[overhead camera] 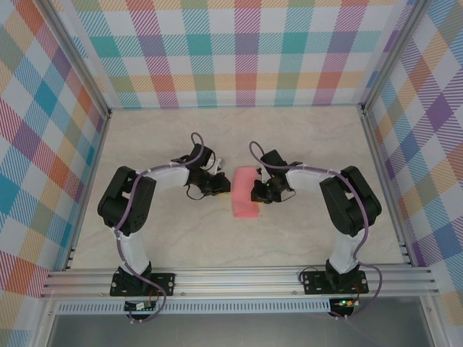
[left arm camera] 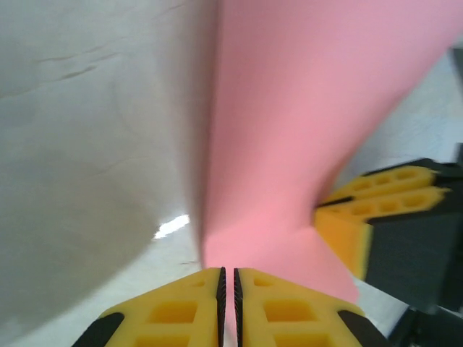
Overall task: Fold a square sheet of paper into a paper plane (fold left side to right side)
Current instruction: First fold the square sheet of paper in half at the center of the table, then hold the square sheet of paper at the center of the table.
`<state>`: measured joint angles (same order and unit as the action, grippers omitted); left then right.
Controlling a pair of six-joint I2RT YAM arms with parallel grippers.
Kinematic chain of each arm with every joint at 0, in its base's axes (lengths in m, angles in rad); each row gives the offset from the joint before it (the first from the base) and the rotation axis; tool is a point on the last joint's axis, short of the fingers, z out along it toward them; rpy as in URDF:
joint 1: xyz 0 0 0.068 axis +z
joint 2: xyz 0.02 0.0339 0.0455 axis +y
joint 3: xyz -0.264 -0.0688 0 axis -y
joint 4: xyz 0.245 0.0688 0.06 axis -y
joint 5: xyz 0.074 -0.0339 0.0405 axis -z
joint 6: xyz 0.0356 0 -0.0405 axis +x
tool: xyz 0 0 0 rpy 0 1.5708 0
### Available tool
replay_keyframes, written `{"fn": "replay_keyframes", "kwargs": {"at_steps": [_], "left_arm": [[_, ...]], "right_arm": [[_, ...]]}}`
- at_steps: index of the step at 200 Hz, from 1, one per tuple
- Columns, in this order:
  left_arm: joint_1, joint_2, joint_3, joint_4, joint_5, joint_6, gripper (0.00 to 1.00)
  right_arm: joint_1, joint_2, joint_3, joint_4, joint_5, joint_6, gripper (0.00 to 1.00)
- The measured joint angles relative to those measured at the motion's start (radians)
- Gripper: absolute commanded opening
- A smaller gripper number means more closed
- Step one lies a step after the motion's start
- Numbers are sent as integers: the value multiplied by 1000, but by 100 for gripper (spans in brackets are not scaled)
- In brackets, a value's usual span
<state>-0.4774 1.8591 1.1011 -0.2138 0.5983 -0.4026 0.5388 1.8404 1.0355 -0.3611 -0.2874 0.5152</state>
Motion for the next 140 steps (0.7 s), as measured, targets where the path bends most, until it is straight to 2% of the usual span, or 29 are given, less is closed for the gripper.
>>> {"fn": "replay_keyframes", "kwargs": {"at_steps": [56,140], "left_arm": [[-65,85,90,60,29,-24,16],[-71,166,101,63,-8,-34,17]], "right_arm": [[1,0,1,-3,3,0,14],[2,-3,0,1,0,0,14]]}}
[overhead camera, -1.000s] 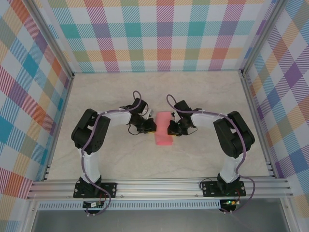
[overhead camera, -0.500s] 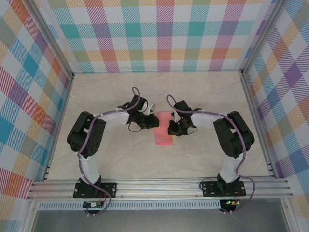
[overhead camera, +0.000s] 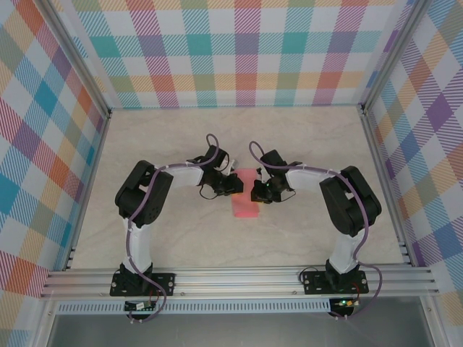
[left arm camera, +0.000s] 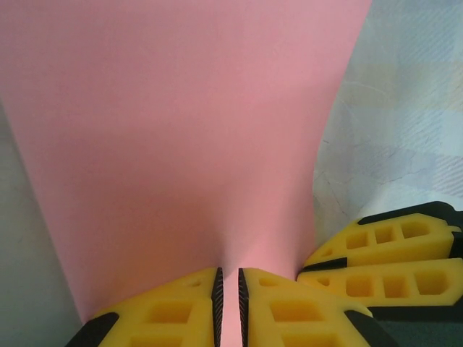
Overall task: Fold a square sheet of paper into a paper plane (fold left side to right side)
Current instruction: Hold the square sheet of paper at the center of the table.
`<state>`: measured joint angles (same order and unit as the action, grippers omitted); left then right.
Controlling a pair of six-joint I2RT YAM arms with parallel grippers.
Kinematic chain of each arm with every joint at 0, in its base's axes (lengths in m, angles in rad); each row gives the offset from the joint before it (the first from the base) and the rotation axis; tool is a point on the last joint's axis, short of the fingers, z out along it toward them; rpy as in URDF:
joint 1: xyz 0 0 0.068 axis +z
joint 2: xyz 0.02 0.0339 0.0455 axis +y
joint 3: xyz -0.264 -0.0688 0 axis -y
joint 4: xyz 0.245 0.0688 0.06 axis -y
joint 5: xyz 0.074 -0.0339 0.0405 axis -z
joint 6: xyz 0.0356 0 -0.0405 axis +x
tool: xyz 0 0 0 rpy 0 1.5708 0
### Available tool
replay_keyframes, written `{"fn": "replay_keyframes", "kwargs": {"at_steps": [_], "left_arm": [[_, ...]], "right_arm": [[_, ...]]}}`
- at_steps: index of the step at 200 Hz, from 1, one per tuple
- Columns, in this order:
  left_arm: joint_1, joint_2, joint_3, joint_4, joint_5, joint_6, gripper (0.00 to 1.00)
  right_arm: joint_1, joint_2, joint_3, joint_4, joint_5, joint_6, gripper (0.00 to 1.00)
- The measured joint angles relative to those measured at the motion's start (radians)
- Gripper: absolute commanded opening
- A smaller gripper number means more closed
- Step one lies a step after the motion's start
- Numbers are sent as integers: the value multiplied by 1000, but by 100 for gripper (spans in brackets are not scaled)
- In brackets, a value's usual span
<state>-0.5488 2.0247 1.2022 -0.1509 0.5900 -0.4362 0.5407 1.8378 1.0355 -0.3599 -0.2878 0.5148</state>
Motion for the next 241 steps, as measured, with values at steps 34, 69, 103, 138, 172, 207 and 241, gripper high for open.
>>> {"fn": "replay_keyframes", "kwargs": {"at_steps": [34,69,103,138,172,207,241], "left_arm": [[-4,0,-2,0,-8,7,17],[-7,-7,-15,17,-19,7,17],[-10,-10,-16,19,-30,7,17],[-12,-11,-17,20,-34,7,17],[-13,-12,-18,20,-34,8,17],[-14,-16,-21,20,-39,14,17],[-21,-28,-35,28,-53,34,18]], "right_arm": [[-7,-13,-9,14,-30,-2,14],[-65,-52,-4,19,-103,-3,13],[-124,-45,82,43,-157,1,11],[-119,67,213,87,-191,5,11],[-107,196,277,84,-195,9,11],[-104,254,302,48,-173,9,11],[-102,261,325,16,-146,7,11]]}}
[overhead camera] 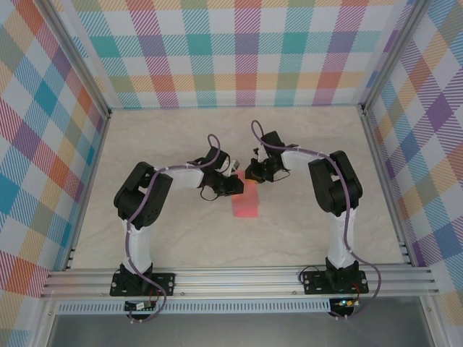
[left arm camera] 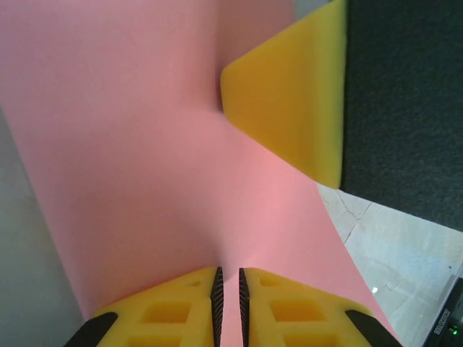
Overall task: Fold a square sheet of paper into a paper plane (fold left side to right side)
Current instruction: Hold the square sheet of paper at the center of the table, then first fold the square sheet of paper in half at the center of the table.
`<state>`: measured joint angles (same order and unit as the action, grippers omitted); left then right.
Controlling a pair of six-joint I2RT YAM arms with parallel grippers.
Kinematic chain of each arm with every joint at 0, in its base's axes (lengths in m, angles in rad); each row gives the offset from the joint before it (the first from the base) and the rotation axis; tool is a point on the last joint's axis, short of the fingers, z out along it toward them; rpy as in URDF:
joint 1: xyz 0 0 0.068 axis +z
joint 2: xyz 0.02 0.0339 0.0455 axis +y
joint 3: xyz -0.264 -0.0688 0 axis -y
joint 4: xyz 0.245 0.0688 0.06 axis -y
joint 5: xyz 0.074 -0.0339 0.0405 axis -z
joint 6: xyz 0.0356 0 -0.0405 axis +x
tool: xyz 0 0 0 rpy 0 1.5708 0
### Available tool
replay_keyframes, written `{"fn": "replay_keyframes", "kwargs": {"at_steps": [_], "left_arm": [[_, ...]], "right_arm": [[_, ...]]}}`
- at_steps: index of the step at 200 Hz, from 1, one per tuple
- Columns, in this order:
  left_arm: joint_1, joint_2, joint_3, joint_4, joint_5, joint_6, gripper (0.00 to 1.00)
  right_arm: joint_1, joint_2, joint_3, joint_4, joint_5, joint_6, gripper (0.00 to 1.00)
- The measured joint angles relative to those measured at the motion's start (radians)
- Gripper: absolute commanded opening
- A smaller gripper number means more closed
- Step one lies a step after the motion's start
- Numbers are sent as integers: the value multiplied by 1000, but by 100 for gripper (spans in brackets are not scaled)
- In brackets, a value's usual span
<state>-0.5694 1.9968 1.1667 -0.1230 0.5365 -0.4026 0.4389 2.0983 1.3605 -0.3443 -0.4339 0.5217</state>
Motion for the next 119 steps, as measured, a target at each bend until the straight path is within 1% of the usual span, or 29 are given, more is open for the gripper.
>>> {"fn": "replay_keyframes", "kwargs": {"at_steps": [49,119], "left_arm": [[-19,-49,-74,29,-12,19,18],[-77,-146,-205,56,-34,38,18]], "right_arm": [[8,1,7,-28,5,-6,11],[15,1,14,-60,3,-7,11]]}}
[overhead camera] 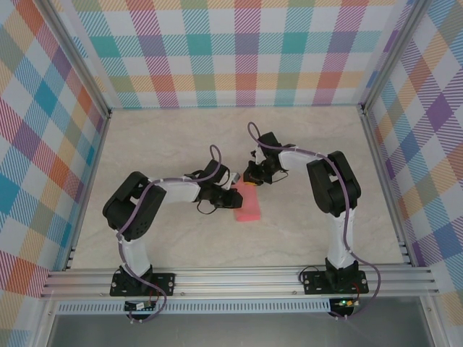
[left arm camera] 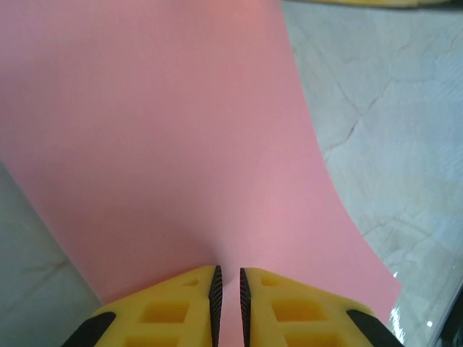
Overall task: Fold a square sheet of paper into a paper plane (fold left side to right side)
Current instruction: First fold the square sheet of paper in half at the center of the table, then hold the square sheet of paper at the center of the table.
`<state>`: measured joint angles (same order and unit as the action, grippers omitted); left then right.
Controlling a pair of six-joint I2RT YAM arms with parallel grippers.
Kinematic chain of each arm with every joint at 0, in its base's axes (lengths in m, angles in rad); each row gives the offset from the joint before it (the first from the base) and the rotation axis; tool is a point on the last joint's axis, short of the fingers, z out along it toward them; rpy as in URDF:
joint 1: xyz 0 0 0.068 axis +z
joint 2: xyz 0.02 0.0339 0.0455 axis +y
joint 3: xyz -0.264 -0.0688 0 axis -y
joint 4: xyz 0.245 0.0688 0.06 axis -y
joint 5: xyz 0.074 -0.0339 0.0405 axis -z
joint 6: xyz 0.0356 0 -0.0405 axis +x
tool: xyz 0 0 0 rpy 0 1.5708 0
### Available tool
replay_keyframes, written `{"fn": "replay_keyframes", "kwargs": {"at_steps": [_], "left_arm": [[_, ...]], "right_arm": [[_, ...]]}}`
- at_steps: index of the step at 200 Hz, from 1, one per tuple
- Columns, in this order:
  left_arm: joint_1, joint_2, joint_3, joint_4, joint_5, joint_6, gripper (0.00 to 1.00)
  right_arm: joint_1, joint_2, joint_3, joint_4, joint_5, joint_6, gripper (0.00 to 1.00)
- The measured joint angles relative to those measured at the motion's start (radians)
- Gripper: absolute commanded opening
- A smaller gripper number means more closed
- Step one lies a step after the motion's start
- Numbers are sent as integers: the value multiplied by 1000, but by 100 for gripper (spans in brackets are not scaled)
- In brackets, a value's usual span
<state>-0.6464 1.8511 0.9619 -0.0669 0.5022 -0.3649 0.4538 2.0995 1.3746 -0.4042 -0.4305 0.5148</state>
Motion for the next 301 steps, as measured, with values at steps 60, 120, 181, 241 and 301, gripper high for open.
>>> {"fn": "replay_keyframes", "kwargs": {"at_steps": [60,120,181,241,301], "left_arm": [[-28,-89,-111,6,2,2,18],[-77,-128,-163,25,2,-15,19],[-111,-147,-181,19,-3,-21,19],[-104,-334,-175,-121,21,-37,24],[-25,-135,53,-106,39,-34,22]], "right_arm": [[0,2,4,-10,-1,0,11],[0,2,5,-13,-2,0,11],[0,2,6,-16,-2,0,11],[0,2,6,-16,-5,-3,12],[1,2,6,-16,-5,-3,12]]}}
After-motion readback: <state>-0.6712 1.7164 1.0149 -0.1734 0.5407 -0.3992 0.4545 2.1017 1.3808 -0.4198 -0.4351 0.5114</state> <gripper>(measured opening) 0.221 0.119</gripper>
